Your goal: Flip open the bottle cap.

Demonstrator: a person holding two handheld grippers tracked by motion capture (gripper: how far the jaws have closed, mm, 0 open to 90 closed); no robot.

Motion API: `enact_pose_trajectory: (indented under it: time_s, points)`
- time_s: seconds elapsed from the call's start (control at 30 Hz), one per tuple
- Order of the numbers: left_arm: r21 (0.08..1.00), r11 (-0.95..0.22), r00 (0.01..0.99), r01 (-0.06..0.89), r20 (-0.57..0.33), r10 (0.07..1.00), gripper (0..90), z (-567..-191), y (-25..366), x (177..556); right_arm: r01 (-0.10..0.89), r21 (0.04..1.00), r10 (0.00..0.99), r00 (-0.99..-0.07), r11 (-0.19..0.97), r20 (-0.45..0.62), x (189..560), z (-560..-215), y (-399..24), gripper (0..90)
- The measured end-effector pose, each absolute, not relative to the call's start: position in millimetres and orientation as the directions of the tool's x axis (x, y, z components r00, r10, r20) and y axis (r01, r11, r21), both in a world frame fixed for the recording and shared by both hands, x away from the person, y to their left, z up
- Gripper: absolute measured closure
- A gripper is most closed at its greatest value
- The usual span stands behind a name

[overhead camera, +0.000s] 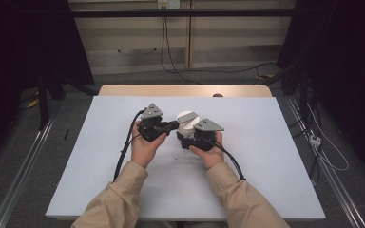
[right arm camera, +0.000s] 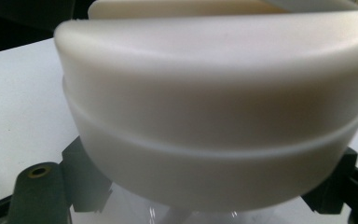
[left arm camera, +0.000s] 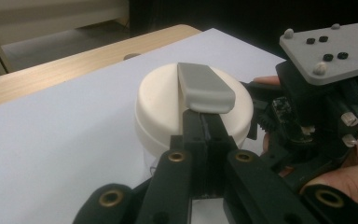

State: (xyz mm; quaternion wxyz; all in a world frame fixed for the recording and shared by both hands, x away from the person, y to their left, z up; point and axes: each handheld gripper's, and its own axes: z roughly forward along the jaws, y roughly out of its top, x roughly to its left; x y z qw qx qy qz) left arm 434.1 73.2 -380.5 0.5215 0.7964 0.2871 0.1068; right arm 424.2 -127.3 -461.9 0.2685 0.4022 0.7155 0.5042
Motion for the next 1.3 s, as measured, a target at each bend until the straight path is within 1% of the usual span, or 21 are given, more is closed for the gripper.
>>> enact_pose_trajectory:
  time_s: [1.3]
  points:
    - [0.895,-0.298,0.818,0.332,-0.116,0.563,90.0,-358.1,54.5,449.8,0.305,0.937,0.847,-0.531,0.168,0.02,424.2,-461.9,-126.8,18.7]
